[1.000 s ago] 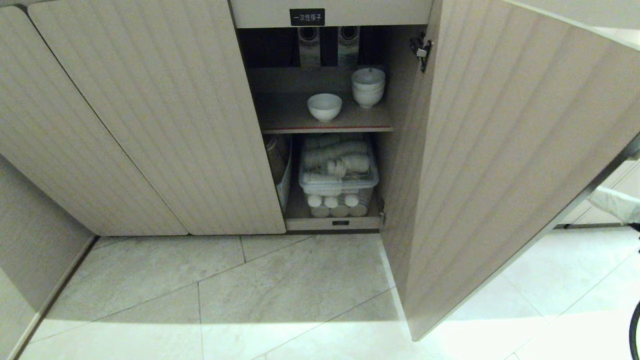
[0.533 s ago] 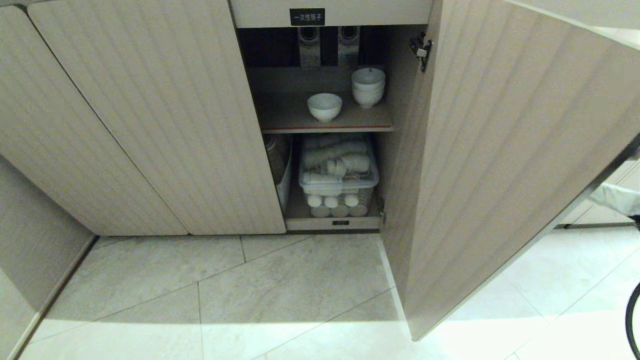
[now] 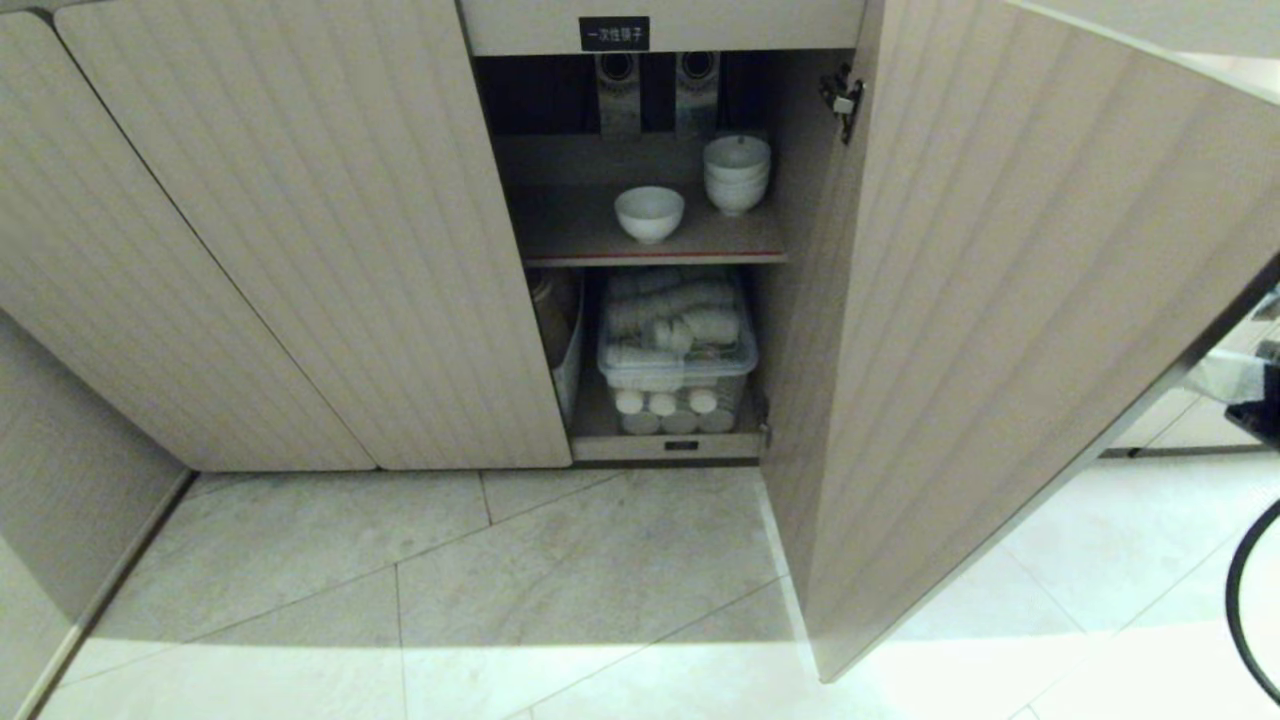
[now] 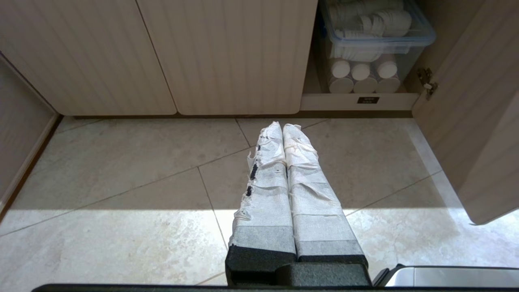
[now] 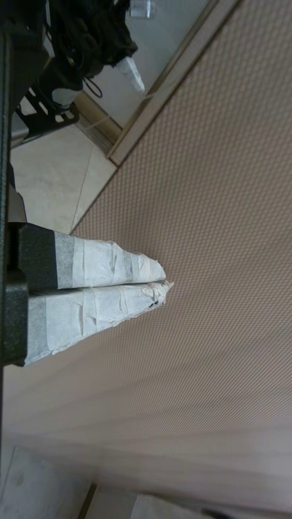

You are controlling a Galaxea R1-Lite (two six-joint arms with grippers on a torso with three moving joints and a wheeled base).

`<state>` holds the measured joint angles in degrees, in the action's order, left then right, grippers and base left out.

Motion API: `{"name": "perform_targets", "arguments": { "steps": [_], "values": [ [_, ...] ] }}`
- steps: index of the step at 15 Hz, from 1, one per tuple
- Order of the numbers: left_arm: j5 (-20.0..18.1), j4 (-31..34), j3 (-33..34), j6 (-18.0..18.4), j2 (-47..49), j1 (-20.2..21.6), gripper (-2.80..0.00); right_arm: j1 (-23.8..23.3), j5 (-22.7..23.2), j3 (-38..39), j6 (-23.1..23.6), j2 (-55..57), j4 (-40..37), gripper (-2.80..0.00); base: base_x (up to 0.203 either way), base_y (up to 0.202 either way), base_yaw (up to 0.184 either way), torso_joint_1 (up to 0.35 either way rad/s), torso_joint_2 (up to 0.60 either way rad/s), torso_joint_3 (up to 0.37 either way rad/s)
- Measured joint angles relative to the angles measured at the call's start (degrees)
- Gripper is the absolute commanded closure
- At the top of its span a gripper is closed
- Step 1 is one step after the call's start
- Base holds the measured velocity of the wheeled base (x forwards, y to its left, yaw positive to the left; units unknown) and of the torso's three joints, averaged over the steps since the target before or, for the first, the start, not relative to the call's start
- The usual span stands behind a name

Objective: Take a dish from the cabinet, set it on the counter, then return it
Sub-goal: Close the cabinet door

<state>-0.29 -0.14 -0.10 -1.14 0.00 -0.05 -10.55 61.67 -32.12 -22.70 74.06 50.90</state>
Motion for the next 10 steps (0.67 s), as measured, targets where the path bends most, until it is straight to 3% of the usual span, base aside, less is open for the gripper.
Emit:
{"name": "perform_targets", "arguments": {
  "steps": [4, 10],
  "values": [
    [0.0, 0.0, 0.0, 0.0, 0.0, 0.0, 0.00, 4.5, -0.1, -0.8, -3.4, 2.0, 4.0, 0.00, 0.000, 0.000, 0.000, 0.000, 0.00, 0.000],
    [0.0, 0.0, 0.0, 0.0, 0.0, 0.0, 0.00, 9.6, -1.0, -0.3, -3.6, 5.7, 10.9, 0.00, 0.000, 0.000, 0.000, 0.000, 0.00, 0.000]
  ]
}}
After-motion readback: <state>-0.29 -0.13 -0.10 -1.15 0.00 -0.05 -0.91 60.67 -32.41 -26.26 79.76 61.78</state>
